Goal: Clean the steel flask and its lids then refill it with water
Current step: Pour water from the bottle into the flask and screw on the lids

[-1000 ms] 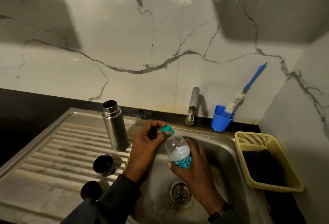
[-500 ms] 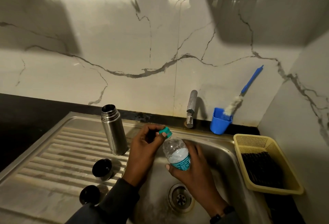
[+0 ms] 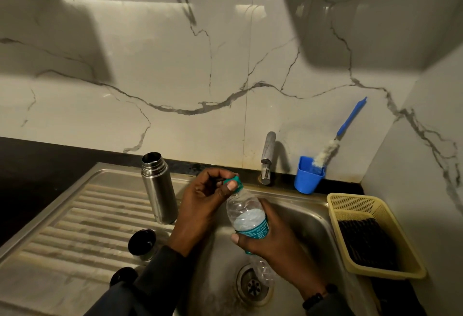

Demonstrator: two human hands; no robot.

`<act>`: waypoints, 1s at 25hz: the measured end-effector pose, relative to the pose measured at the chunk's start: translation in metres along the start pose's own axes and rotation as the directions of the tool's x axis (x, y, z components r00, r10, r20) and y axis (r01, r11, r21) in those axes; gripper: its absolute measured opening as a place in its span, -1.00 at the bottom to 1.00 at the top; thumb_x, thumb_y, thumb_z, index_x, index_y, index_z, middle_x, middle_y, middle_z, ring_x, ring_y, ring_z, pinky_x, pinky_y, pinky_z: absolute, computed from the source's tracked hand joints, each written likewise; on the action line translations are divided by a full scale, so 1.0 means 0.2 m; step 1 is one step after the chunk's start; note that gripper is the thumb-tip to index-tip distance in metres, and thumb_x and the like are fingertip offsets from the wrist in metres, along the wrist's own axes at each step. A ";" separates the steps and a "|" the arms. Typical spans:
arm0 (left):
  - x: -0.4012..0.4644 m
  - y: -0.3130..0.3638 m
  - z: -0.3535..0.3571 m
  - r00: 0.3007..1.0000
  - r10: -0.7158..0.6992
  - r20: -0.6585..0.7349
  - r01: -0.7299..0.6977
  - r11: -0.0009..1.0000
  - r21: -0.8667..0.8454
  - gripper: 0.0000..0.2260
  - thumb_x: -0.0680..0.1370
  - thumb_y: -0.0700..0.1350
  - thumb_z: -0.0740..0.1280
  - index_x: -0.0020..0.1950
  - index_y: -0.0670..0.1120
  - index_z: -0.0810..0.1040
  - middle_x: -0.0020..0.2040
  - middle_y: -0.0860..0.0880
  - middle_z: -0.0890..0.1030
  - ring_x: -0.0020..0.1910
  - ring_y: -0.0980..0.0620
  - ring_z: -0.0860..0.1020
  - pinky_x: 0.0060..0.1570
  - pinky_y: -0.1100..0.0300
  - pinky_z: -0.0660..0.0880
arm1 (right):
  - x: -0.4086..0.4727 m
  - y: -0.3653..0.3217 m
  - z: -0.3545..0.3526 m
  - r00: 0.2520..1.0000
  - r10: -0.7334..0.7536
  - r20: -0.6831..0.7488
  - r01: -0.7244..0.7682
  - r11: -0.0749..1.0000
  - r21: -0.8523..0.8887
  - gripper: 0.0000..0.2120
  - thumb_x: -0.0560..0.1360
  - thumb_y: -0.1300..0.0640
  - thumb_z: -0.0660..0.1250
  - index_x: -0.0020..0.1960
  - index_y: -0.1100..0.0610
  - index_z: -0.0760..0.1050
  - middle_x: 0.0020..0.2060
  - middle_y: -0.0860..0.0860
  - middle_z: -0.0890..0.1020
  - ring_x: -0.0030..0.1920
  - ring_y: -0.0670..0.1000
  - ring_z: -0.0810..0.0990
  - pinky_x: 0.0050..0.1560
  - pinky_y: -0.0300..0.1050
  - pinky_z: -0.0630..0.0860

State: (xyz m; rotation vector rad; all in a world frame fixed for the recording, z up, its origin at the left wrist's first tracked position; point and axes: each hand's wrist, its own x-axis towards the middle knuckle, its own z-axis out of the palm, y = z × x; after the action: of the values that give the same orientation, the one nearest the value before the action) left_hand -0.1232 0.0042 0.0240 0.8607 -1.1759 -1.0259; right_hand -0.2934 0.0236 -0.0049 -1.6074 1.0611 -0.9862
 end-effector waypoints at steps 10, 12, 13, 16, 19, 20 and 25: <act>0.00 0.02 0.04 0.999 -0.005 -0.032 0.008 0.995 0.100 -0.72 0.44 -0.13 0.42 0.14 -0.14 0.64 0.04 -0.03 0.71 0.07 0.03 0.67 0.02 0.23 0.59 | 0.03 0.09 0.02 0.929 -0.263 -0.261 0.062 0.804 -0.592 -0.25 0.26 -0.16 0.54 0.34 -0.10 0.27 0.17 -0.08 0.43 0.09 -0.09 0.49 0.00 -0.29 0.46; -0.01 0.02 0.05 0.995 -0.012 -0.101 0.025 0.992 0.120 -0.73 0.42 -0.13 0.45 0.11 -0.11 0.65 0.00 0.00 0.72 0.03 0.06 0.68 -0.01 0.25 0.60 | 0.04 0.10 0.02 0.918 -0.300 -0.261 0.069 0.766 -0.639 -0.25 0.26 -0.14 0.54 0.35 -0.05 0.30 0.17 -0.05 0.44 0.08 -0.06 0.51 -0.02 -0.28 0.50; -0.01 0.01 0.06 0.989 -0.024 -0.149 0.043 0.991 0.124 -0.74 0.43 -0.14 0.46 0.10 -0.10 0.65 -0.02 -0.01 0.72 0.01 0.07 0.68 -0.03 0.25 0.61 | 0.04 0.11 0.03 0.895 -0.343 -0.285 0.042 0.701 -0.712 -0.22 0.24 -0.14 0.56 0.35 -0.02 0.30 0.16 -0.01 0.46 0.05 -0.02 0.53 -0.05 -0.22 0.54; -0.02 -0.01 0.13 0.955 -0.053 -0.292 0.089 0.990 0.111 -0.80 0.47 -0.18 0.46 0.08 -0.14 0.65 -0.07 -0.04 0.71 -0.08 0.09 0.68 -0.12 0.30 0.61 | 0.03 0.11 0.07 0.826 -0.454 -0.335 -0.109 0.453 -0.885 -0.04 0.06 -0.10 0.66 0.35 0.08 0.33 0.13 0.13 0.48 0.00 0.12 0.60 -0.14 -0.04 0.60; -0.01 -0.03 0.16 0.919 -0.135 -0.370 0.153 0.988 0.020 -0.77 0.49 -0.10 0.46 0.04 -0.23 0.62 -0.10 -0.12 0.69 -0.13 0.03 0.65 -0.21 0.33 0.59 | 0.04 0.12 0.06 0.791 -0.532 -0.302 -0.158 0.300 -0.941 0.02 -0.04 -0.03 0.70 0.34 0.12 0.37 0.13 0.21 0.49 0.02 0.21 0.60 -0.09 0.05 0.58; -0.01 -0.04 0.15 0.920 -0.155 -0.359 0.168 0.986 0.006 -0.76 0.48 -0.09 0.46 0.04 -0.24 0.62 -0.10 -0.12 0.69 -0.13 0.03 0.65 -0.21 0.32 0.59 | 0.03 0.12 0.06 0.794 -0.524 -0.308 -0.168 0.298 -0.940 0.02 -0.04 -0.04 0.70 0.34 0.12 0.37 0.13 0.21 0.51 0.02 0.20 0.60 -0.08 0.04 0.58; -0.01 -0.03 0.09 0.986 -0.062 -0.156 0.089 0.981 0.172 -0.85 0.56 -0.20 0.37 0.11 -0.12 0.65 -0.01 0.02 0.72 0.03 0.07 0.67 -0.05 0.31 0.58 | 0.05 0.11 0.01 0.949 -0.199 -0.246 -0.007 0.764 -0.645 -0.25 0.22 -0.15 0.55 0.31 -0.19 0.28 0.17 -0.10 0.49 0.10 -0.07 0.54 0.03 -0.12 0.58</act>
State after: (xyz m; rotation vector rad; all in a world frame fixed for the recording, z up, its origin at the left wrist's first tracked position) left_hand -0.1419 0.0031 0.0215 1.1128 -1.1257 -0.9089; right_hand -0.2934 0.0102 -0.0257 -2.1219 1.6742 -1.0185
